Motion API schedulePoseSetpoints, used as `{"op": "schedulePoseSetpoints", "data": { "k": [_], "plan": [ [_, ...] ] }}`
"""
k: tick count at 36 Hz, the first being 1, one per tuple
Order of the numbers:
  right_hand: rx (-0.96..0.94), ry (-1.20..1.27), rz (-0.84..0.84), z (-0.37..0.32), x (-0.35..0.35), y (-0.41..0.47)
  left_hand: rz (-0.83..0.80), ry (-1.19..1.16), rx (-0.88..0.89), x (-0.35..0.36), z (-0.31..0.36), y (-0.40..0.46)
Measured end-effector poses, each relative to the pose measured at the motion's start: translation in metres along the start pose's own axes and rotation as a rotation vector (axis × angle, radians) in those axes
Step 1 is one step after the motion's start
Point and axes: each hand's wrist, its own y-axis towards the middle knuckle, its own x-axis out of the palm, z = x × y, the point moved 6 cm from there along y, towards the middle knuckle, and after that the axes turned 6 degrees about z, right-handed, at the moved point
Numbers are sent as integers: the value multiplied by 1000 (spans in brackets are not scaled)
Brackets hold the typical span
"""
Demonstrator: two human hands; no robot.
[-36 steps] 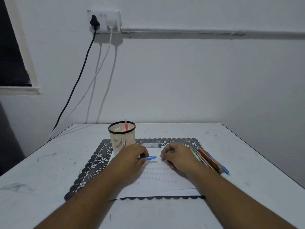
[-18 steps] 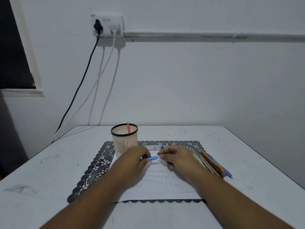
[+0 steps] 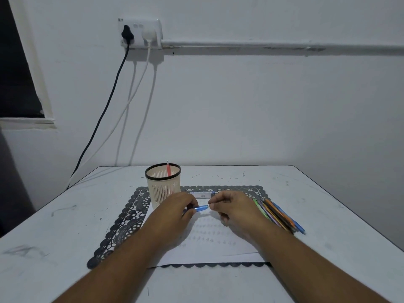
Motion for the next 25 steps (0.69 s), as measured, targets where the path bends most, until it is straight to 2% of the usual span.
{"op": "schedulePoseSetpoints", "data": {
  "k": [21, 25],
  "plan": [
    [15, -21, 5, -4, 0, -5, 11, -15, 21, -2, -5, 1],
    [-43, -92, -6, -11, 0, -11, 25, -25, 9, -2, -5, -1]
  ]
}}
